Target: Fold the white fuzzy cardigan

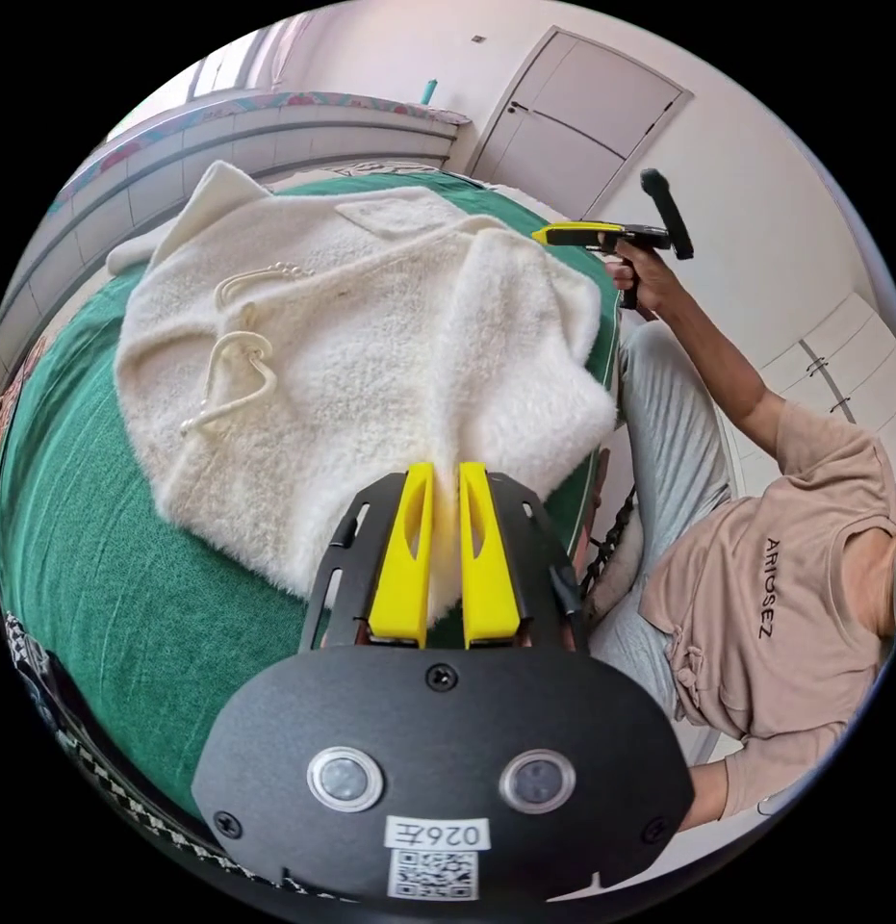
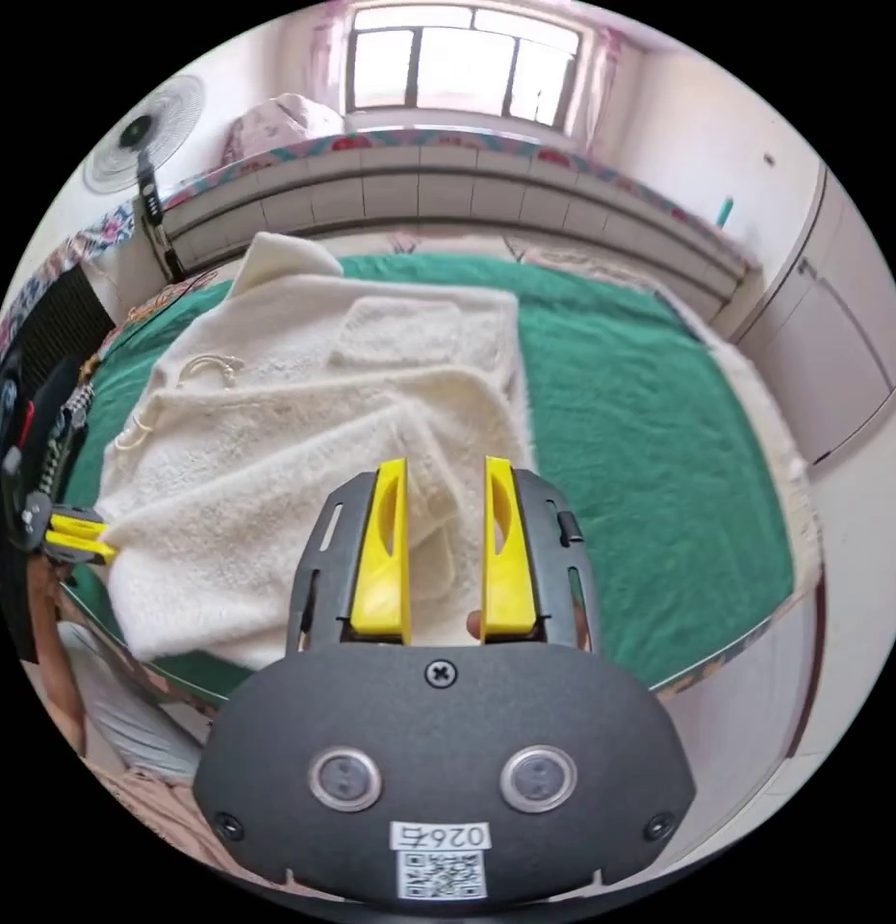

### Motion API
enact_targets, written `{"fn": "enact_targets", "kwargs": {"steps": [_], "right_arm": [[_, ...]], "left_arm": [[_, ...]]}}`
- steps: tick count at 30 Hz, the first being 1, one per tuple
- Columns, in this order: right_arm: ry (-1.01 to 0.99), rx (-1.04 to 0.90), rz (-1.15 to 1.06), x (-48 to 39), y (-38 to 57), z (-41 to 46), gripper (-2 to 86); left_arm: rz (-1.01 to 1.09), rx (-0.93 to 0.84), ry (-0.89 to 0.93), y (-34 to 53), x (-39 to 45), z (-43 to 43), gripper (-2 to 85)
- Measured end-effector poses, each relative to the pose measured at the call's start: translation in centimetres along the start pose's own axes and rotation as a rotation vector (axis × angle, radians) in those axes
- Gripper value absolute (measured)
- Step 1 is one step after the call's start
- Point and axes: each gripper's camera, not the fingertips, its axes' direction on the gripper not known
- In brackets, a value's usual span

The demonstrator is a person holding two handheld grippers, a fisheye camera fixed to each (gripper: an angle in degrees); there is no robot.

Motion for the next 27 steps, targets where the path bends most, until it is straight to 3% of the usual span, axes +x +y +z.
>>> {"fn": "enact_targets", "kwargs": {"steps": [4,11,14,18,20,22,24,27], "right_arm": [[-0.159,-0.154,0.006,-0.3,-3.1,1.1,-0.4],[-0.199,0.273,-0.096,-4.2,-9.4,-18.4,-1.2],[-0.193,0.325,-0.166,-7.9,-15.4,-22.3,-1.2],[-0.079,0.199,-0.275,-14.3,-22.6,-18.2,-0.8],[0.013,-0.002,-0.354,-17.9,-25.1,-12.4,0.8],[0.014,-0.052,-0.351,-18.5,-25.6,-11.5,2.6],[-0.069,0.026,-0.300,-17.3,-25.2,-13.9,3.4],[-0.128,0.164,-0.208,-13.8,-25.2,-19.4,3.1]], "left_arm": [[-0.036,0.023,0.021,1.0,-1.1,-0.4,2.6],[-0.014,0.120,0.017,3.7,-1.2,-3.8,0.6],[-0.067,0.163,0.050,5.2,-2.7,-4.8,0.4],[-0.191,0.119,0.105,6.1,-6.2,-3.8,0.4],[-0.178,0.061,0.115,6.2,-6.9,-3.1,0.7],[-0.171,0.067,0.148,7.4,-7.7,-5.2,1.3],[-0.173,0.177,0.161,9.8,-8.1,-8.5,1.0],[-0.148,0.541,0.210,14.4,-10.0,-15.1,-0.5]]}}
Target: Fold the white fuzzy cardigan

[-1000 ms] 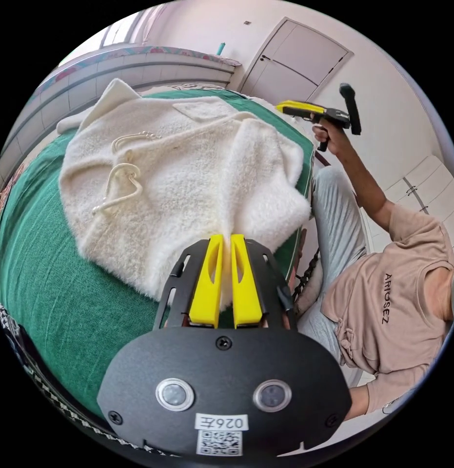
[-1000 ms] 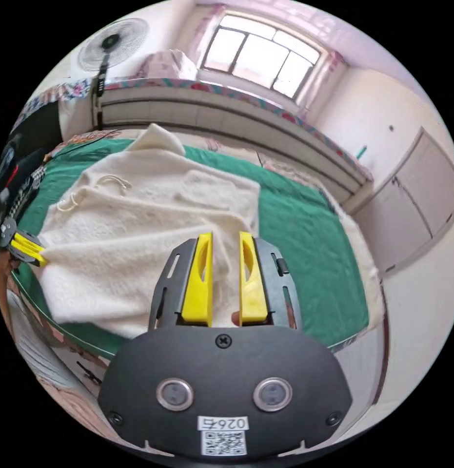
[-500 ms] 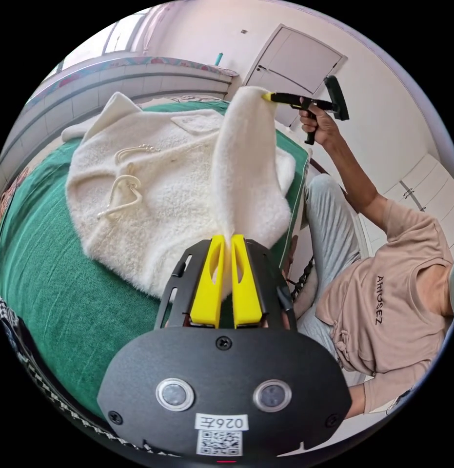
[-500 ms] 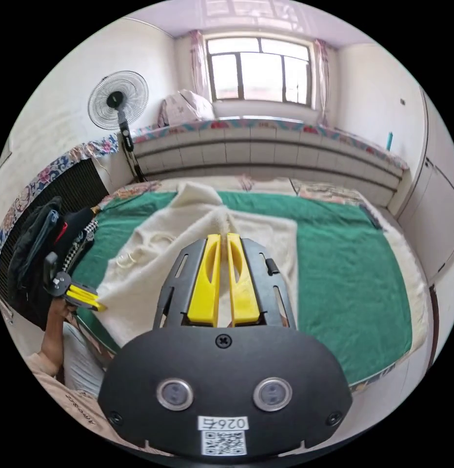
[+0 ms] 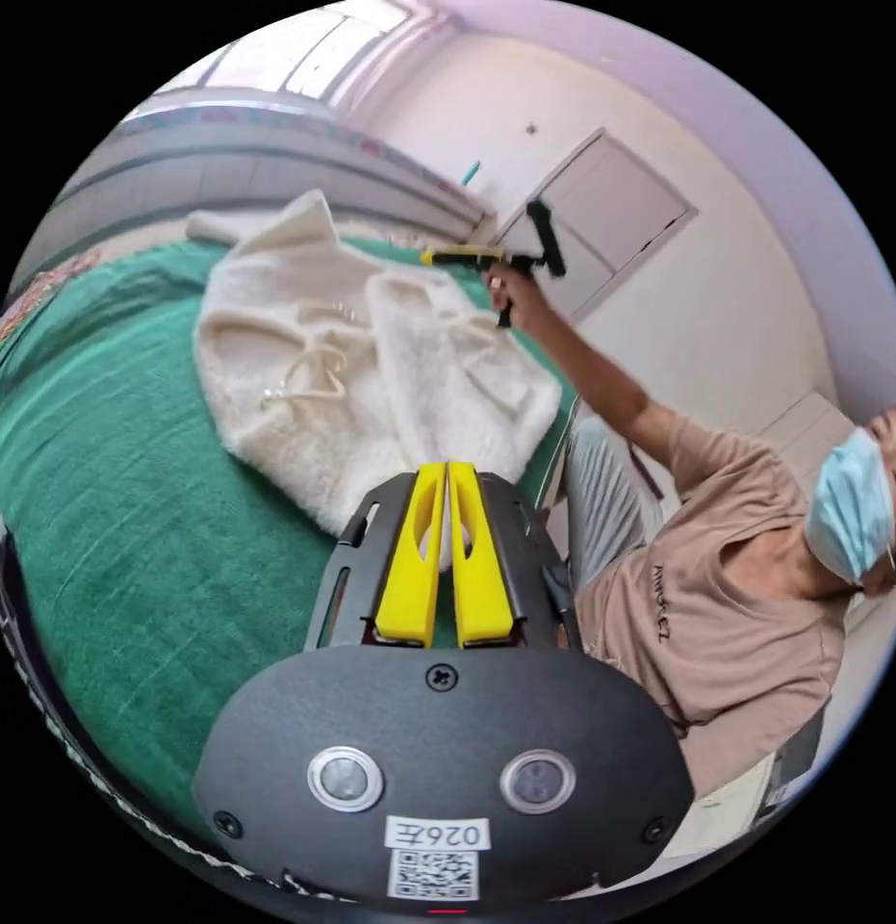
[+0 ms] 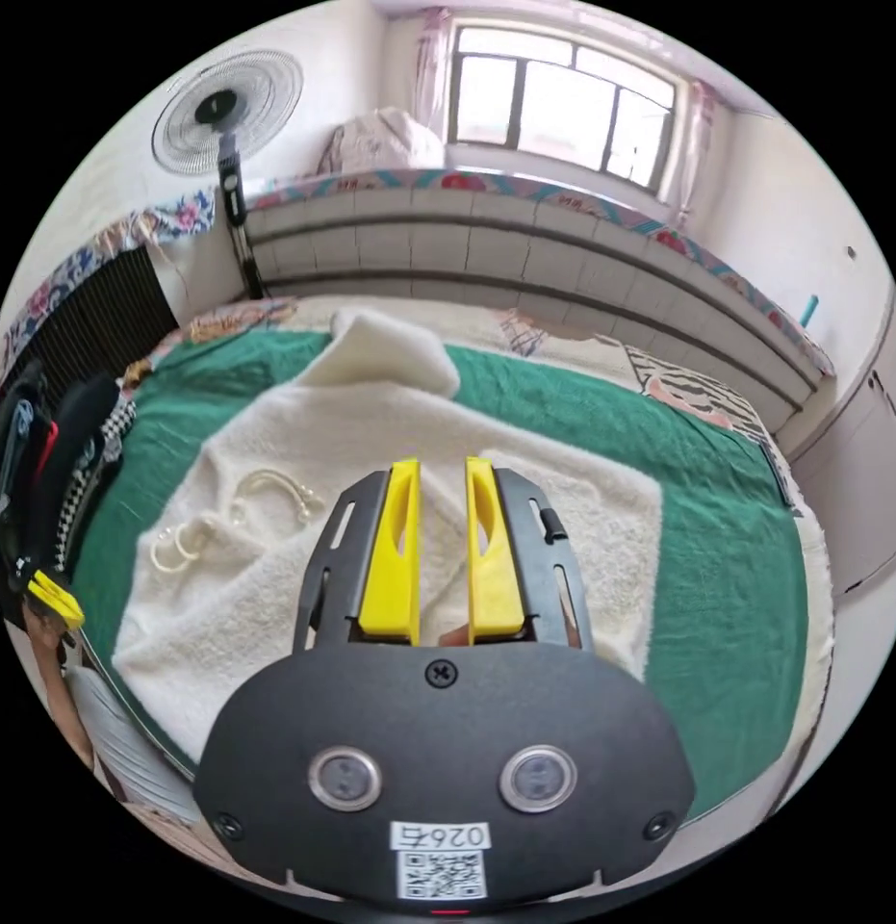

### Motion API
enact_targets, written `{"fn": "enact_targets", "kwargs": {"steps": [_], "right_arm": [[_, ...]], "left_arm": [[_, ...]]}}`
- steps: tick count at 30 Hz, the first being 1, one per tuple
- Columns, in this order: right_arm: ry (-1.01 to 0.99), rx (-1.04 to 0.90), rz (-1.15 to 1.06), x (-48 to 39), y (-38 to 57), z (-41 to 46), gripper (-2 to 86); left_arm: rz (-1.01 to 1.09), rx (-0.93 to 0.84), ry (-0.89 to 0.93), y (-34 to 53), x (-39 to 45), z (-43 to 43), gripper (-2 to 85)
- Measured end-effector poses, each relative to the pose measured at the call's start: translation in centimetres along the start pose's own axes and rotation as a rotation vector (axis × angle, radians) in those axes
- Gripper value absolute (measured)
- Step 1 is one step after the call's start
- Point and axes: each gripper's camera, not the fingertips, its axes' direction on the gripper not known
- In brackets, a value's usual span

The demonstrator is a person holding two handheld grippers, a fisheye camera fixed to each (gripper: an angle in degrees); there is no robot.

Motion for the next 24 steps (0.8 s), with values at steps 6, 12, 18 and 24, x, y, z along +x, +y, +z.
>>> {"fn": "enact_targets", "kwargs": {"steps": [6,12,18,24], "right_arm": [[-0.224,0.027,0.136,5.8,-5.9,-4.5,2.9],[-0.351,0.006,0.232,7.9,-13.5,-2.5,4.2],[-0.428,-0.030,0.280,8.9,-20.5,0.7,7.9],[-0.423,-0.272,0.019,3.8,-24.2,4.1,6.3]], "left_arm": [[-0.065,0.227,-0.089,-8.9,-7.4,-2.2,0.6],[-0.202,0.038,-0.016,-21.9,-18.6,7.6,9.9],[-0.476,0.051,-0.350,-25.3,-27.9,12.8,18.1],[-0.494,-0.111,-0.660,-27.5,-30.1,17.4,10.8]]}}
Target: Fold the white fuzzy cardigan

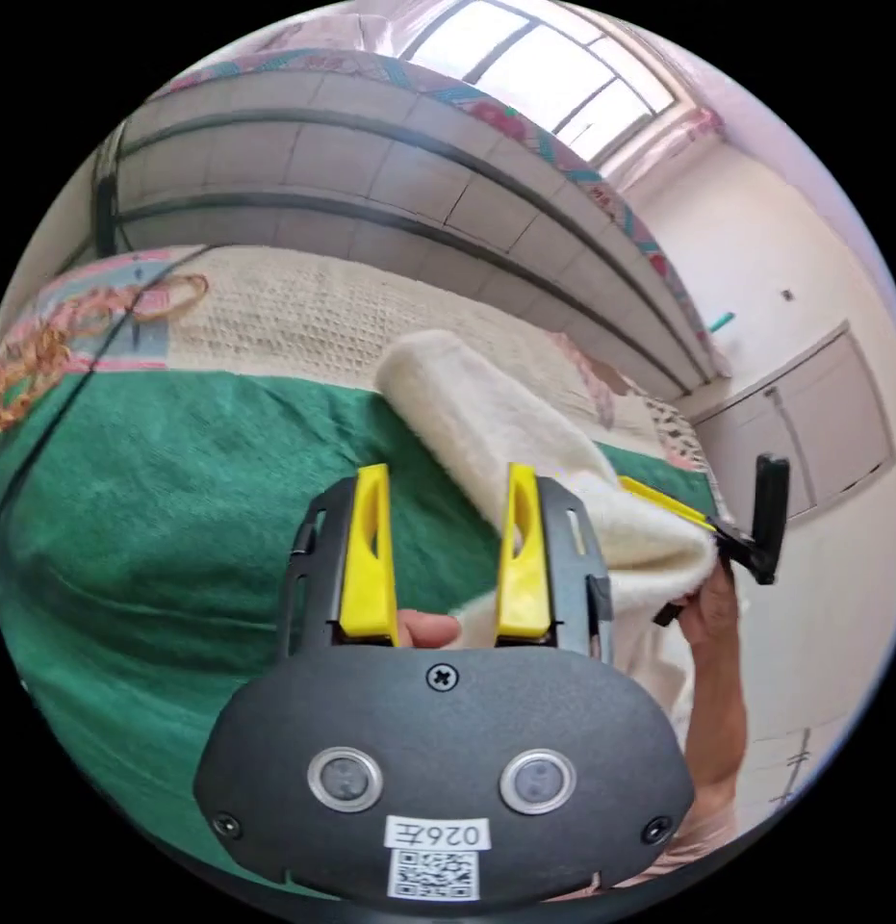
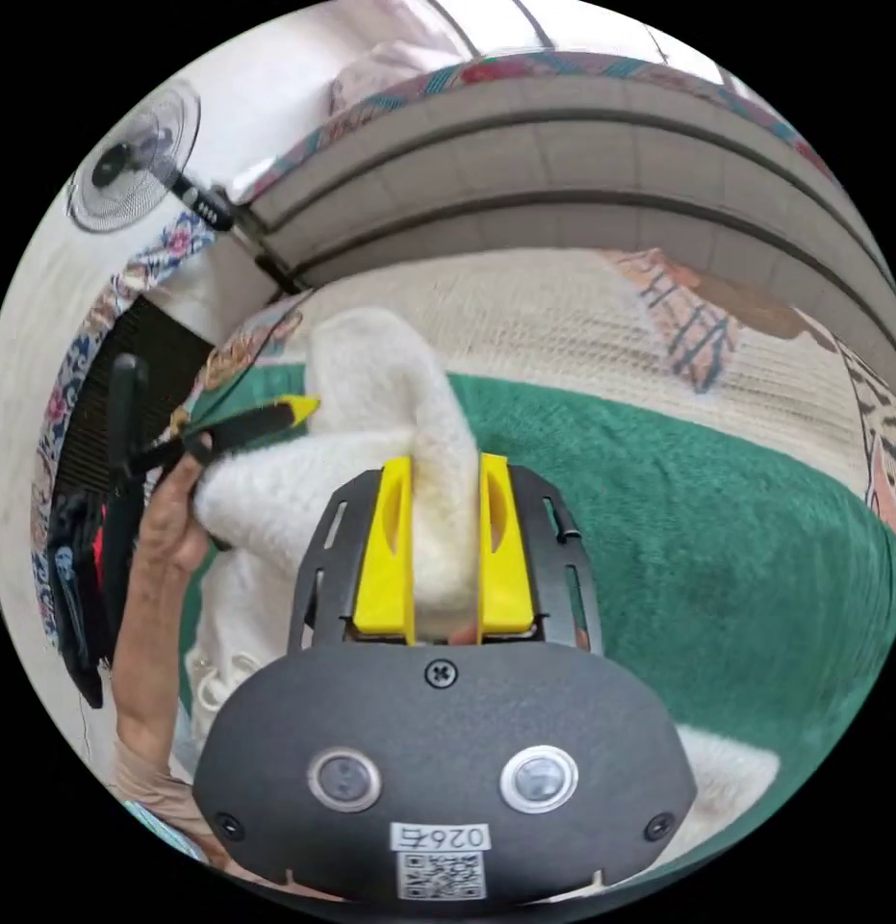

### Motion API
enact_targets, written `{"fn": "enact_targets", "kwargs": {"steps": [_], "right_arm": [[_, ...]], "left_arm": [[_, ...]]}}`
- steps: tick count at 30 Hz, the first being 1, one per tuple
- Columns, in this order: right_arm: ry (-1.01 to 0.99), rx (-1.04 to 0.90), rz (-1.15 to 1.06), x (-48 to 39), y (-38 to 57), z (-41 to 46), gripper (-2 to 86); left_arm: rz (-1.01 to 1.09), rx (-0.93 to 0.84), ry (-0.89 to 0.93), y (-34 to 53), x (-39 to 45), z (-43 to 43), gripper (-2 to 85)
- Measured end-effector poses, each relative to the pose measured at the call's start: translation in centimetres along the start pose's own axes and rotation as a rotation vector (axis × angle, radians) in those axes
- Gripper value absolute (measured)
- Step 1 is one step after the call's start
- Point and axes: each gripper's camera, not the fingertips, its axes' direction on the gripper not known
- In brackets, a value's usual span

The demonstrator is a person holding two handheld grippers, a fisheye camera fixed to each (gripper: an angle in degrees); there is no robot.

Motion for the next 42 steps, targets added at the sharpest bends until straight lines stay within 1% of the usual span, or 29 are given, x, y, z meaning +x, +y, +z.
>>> {"fn": "enact_targets", "kwargs": {"steps": [1,2,3,5,6,7,8,9,10,11,12,13,14,16,17,19,22,25,29,31,32,33,35,36,37,38,39,40,42], "right_arm": [[0.062,0.034,-0.024,-0.9,0.7,-1.1,3.5],[0.058,0.085,-0.054,-1.5,1.6,-2.9,0.5],[0.047,0.116,-0.064,-1.7,2.1,-4.0,0.2],[0.007,0.355,-0.113,-2.4,5.7,-10.1,-0.4],[0.003,0.417,-0.117,-2.6,6.8,-11.7,-0.4],[-0.015,0.527,-0.149,-3.3,9.1,-14.9,0.2],[-0.064,0.606,-0.202,-4.1,11.6,-18.2,0.7],[-0.099,0.634,-0.237,-4.5,12.9,-19.7,1.1],[-0.197,0.661,-0.338,-5.4,15.9,-22.8,1.6],[-0.317,0.639,-0.458,-6.2,19.0,-25.6,2.0],[-0.382,0.606,-0.525,-6.5,20.6,-26.8,2.3],[-0.486,0.517,-0.614,-6.9,23.5,-28.7,2.7],[-0.514,0.441,-0.607,-6.8,26.1,-30.1,3.0],[-0.446,0.385,-0.544,-6.4,29.8,-31.5,3.4],[-0.384,0.360,-0.470,-5.9,31.8,-32.1,3.6],[-0.353,0.296,-0.344,-5.1,33.9,-32.2,3.9],[-0.394,0.201,-0.157,-5.3,36.7,-31.3,4.5],[-0.346,0.100,-0.073,-8.4,38.7,-29.6,5.8],[-0.193,-0.026,-0.084,-14.1,39.2,-26.9,10.2],[-0.117,-0.036,-0.090,-15.8,38.7,-25.8,10.0],[-0.097,-0.046,-0.105,-16.5,38.1,-25.1,7.2],[-0.106,-0.056,-0.117,-16.9,37.8,-24.8,5.7],[-0.121,-0.067,-0.129,-17.4,36.7,-24.0,4.2],[-0.109,-0.074,-0.131,-17.4,36.5,-23.7,4.1],[-0.080,-0.098,-0.126,-16.9,36.3,-23.0,4.0],[-0.094,-0.126,-0.106,-15.9,36.2,-22.5,4.1],[-0.122,-0.130,-0.087,-15.1,36.2,-22.5,4.0],[-0.190,-0.138,-0.035,-13.4,36.1,-22.9,4.0],[-0.295,-0.109,0.002,-10.7,36.0,-24.6,3.8]], "left_arm": [[0.088,-0.027,0.041,-0.2,1.0,0.1,4.6],[0.108,-0.024,0.060,-0.2,1.3,-0.1,1.5],[0.141,0.009,0.114,0.0,1.7,-1.1,0.8],[0.165,0.139,0.265,1.0,1.7,-4.0,0.1],[0.179,0.275,0.410,2.2,1.5,-6.8,-0.1],[0.217,0.415,0.585,3.6,1.4,-9.8,-0.1],[0.248,0.472,0.690,4.2,1.4,-11.3,-0.2],[0.373,0.556,0.929,5.7,1.9,-14.3,-0.2],[0.563,0.562,1.112,7.4,3.1,-17.4,-0.1],[0.662,0.533,1.153,8.4,3.9,-18.9,0.0],[0.832,0.450,1.159,11.0,5.6,-21.5,0.5],[0.944,0.365,1.117,14.1,7.0,-22.9,1.2],[0.967,0.321,1.092,15.6,7.5,-23.2,1.6],[0.973,0.165,1.048,22.0,8.4,-22.8,3.9],[0.963,0.130,1.040,23.6,8.4,-22.4,4.1],[0.851,0.003,0.946,29.1,7.6,-19.8,3.6],[0.670,-0.114,0.849,33.7,6.2,-16.8,0.5],[0.526,-0.101,0.830,37.2,5.8,-16.2,-0.5],[0.460,-0.051,0.733,40.8,7.9,-16.7,-0.8],[0.459,-0.010,0.666,42.3,10.3,-17.0,-0.9],[0.463,0.000,0.646,42.6,11.1,-17.0,-0.9],[0.493,0.017,0.602,43.0,12.8,-17.0,-0.9],[0.578,-0.005,0.443,43.6,15.9,-15.9,-1.0],[0.619,-0.068,0.267,43.9,17.8,-14.1,-1.0],[0.656,-0.180,0.099,44.4,19.2,-11.4,-1.0],[0.676,-0.250,0.033,44.8,19.7,-10.0,-1.0],[0.699,-0.261,0.003,45.4,20.2,-9.2,-1.0],[0.677,-0.204,0.007,45.9,20.1,-10.2,-1.0],[0.601,-0.196,-0.016,46.0,19.9,-11.6,-0.9]]}}
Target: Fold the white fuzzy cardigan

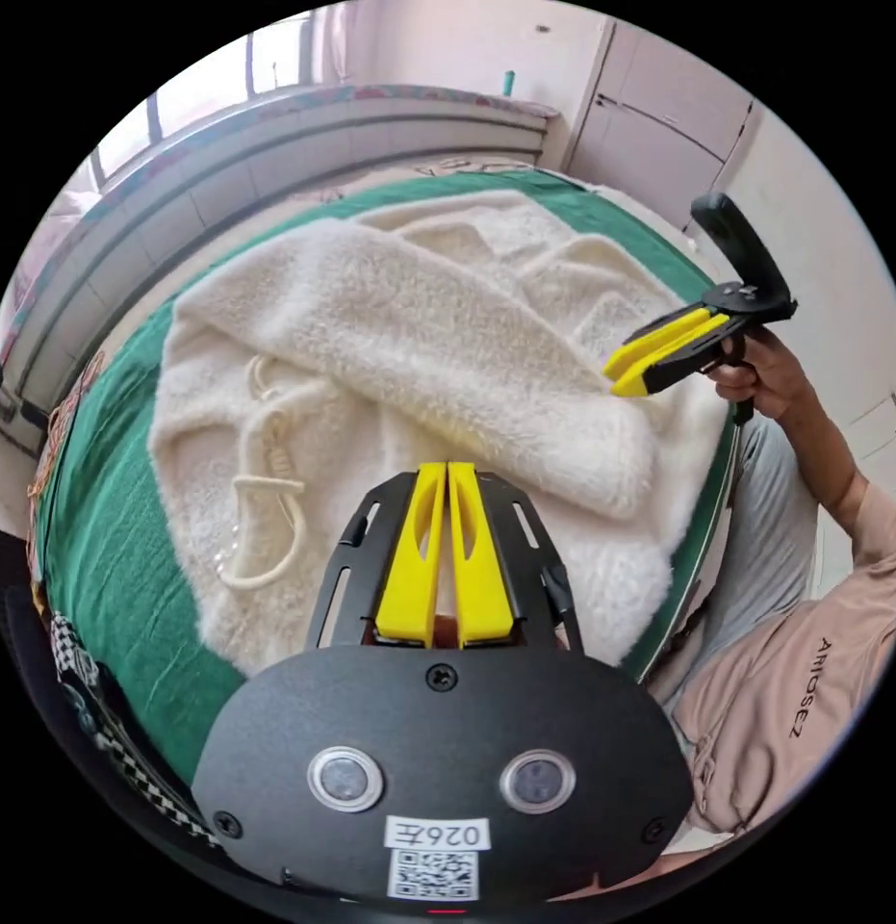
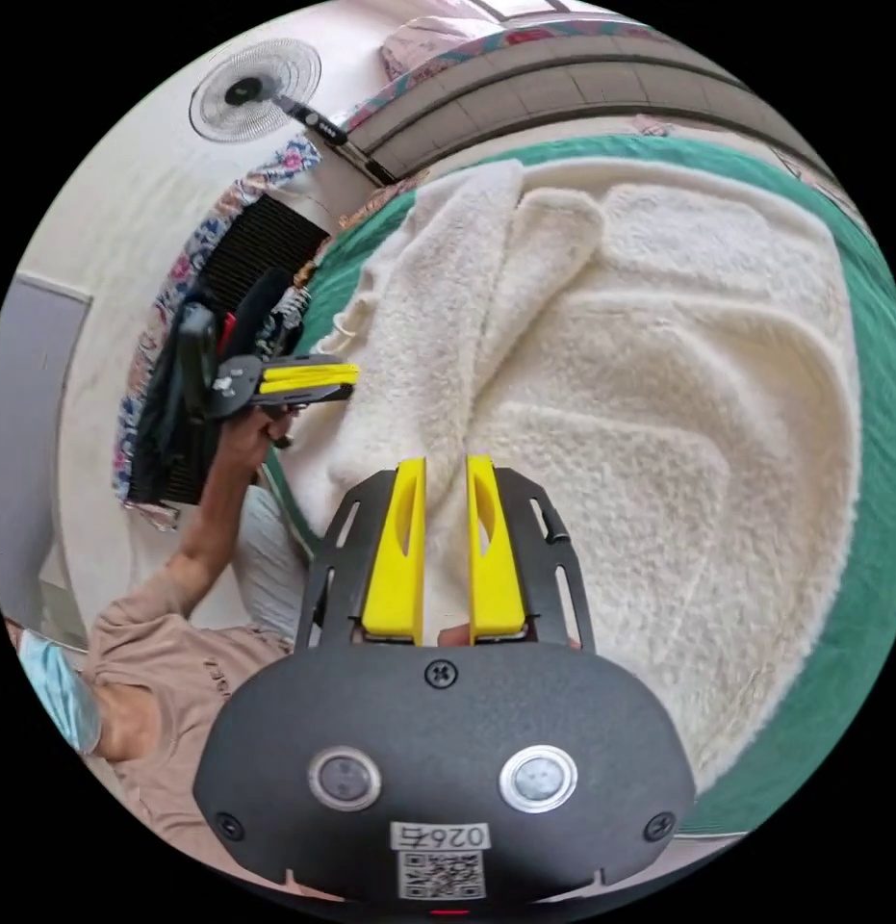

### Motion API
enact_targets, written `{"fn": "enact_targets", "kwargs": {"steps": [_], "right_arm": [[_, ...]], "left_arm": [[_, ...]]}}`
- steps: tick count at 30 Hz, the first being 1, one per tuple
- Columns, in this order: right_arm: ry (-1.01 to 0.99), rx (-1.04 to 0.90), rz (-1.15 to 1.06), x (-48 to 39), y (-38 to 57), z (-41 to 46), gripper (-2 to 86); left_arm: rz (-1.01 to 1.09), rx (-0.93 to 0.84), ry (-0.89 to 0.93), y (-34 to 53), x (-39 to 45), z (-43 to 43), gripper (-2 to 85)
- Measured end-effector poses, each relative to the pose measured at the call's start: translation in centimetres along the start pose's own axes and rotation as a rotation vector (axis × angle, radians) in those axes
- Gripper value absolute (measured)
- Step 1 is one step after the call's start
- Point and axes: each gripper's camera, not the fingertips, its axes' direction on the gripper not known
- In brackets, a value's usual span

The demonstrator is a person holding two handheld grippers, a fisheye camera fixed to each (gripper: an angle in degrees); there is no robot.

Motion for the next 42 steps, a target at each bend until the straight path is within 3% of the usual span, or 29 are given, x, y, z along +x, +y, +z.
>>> {"fn": "enact_targets", "kwargs": {"steps": [2,4,6,11,14,22,28,30,32,34,38,42], "right_arm": [[-0.019,0.122,0.052,2.7,1.1,-4.3,3.6],[0.030,0.210,0.101,4.8,2.3,-7.3,3.8],[0.084,0.276,0.153,6.9,3.5,-10.0,4.1],[0.304,0.325,0.262,12.3,6.1,-13.6,6.1],[0.300,0.283,0.292,15.6,6.7,-12.9,7.1],[0.146,0.295,0.271,22.7,6.5,-11.2,14.2],[0.344,0.230,0.216,24.9,5.5,-9.4,9.6],[0.285,0.229,0.169,25.8,5.6,-8.8,8.1],[0.056,0.185,0.138,28.0,5.6,-7.2,7.1],[0.010,0.196,0.123,28.7,5.9,-6.4,4.6],[0.126,0.274,0.020,27.5,7.1,-7.0,2.1],[0.213,0.284,-0.005,29.0,8.4,-6.3,0.6]], "left_arm": [[-0.064,0.174,-0.021,1.4,0.9,-3.1,-0.9],[-0.081,0.456,0.020,2.9,3.3,-7.2,-0.9],[-0.027,0.537,0.084,2.0,5.5,-8.3,-0.9],[0.145,0.456,0.257,-5.7,11.6,-4.9,-0.1],[0.132,0.452,0.325,-10.2,14.3,-1.7,4.6],[0.028,0.165,0.377,-22.2,16.5,7.8,13.1],[-0.044,-0.056,0.401,-28.4,16.9,13.1,20.2],[-0.045,-0.067,0.396,-29.4,17.6,13.5,22.9],[-0.041,-0.083,0.388,-30.1,18.2,13.5,25.6],[-0.015,-0.126,0.359,-31.1,19.0,13.5,27.0],[-0.003,-0.188,0.293,-32.3,19.2,13.5,25.0],[0.071,-0.274,0.138,-33.6,19.2,13.4,15.0]]}}
